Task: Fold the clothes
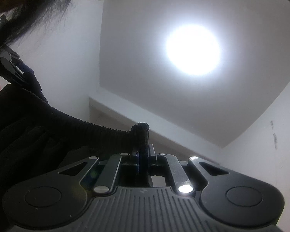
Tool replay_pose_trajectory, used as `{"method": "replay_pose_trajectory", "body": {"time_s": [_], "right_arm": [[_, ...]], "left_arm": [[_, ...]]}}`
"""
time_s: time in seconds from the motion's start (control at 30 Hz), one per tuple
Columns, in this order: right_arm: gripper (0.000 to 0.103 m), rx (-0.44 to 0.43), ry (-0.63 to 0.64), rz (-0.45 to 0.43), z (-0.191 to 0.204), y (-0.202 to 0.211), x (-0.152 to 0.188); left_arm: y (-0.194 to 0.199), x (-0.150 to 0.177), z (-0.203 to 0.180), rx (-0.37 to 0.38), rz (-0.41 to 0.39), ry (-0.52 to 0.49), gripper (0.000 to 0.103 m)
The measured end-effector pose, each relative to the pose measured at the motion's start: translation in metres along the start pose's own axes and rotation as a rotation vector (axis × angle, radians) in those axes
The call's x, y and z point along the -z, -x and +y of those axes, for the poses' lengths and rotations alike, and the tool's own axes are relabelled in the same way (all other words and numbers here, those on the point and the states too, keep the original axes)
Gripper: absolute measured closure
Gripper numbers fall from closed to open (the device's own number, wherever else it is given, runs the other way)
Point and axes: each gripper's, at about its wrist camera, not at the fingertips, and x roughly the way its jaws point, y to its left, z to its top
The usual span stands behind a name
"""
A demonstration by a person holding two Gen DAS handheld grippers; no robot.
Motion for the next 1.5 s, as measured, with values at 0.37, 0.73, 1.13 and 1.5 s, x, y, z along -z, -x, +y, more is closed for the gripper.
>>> {"method": "replay_pose_trajectory", "body": {"time_s": [0.37, 0.73, 1.13, 1.5], "right_arm": [[0.096, -0.170, -0.005, 0.358, 0.054, -0.108, 0.153], [0.096, -0.374, -0.047, 0.907, 0.178, -0.184, 0.428], [0.055, -0.432, -0.086, 1.168, 0.213, -0.217, 0.536], [0.037, -0.426, -0.269, 1.213, 0.172, -0.206, 0.477]], "left_arm": [[-0.160, 0.137, -0.066, 0.137, 0.445, -0.065, 0.040], [-0.297, 0.477, -0.193, 0.269, 1.179, -0.016, 0.040], [-0.311, 0.526, -0.174, 0.360, 1.296, 0.257, 0.011], [-0.302, 0.515, -0.163, 0.313, 1.464, 0.460, 0.009]]}}
